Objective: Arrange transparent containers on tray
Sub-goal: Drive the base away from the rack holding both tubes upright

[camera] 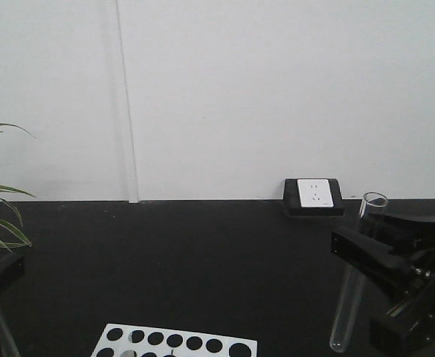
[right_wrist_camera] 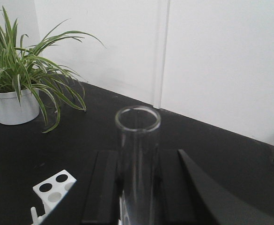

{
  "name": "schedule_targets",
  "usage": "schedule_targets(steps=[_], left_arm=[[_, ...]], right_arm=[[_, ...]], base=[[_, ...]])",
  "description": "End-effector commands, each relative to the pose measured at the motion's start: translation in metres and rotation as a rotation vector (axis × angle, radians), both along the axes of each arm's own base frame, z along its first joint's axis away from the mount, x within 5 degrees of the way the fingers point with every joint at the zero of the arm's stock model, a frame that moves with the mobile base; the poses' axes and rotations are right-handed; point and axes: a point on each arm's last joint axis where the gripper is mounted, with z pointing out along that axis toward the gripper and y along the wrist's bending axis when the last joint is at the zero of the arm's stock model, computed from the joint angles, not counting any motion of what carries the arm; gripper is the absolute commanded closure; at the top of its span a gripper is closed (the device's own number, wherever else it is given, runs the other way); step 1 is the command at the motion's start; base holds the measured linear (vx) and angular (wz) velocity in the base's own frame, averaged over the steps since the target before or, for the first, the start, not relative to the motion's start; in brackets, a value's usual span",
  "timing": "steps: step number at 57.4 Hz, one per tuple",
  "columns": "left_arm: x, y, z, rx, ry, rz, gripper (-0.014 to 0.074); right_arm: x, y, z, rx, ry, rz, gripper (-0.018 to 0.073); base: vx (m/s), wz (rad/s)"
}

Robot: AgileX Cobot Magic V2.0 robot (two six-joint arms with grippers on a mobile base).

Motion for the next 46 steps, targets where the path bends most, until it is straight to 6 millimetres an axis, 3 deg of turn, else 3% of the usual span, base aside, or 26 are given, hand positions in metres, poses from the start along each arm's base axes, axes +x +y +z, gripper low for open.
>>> schedule_targets(steps=[1,46], left_arm=[[-0.0031,0.0001,0.0210,-0.058,-0.115,-0.005,0.0514],[-0.0031,0.0001,0.0209,-0.058,-0.114,-0.005,0.0514]], right_arm=[[-0.0002,-0.0053,0.0188,0.043,-0.088,-0.048,0.0457],[-0.0002,-0.0053,0.0188,0.043,-0.087,-0.048,0.0457]], base=[[0.00,0.00],[0.00,0.00]])
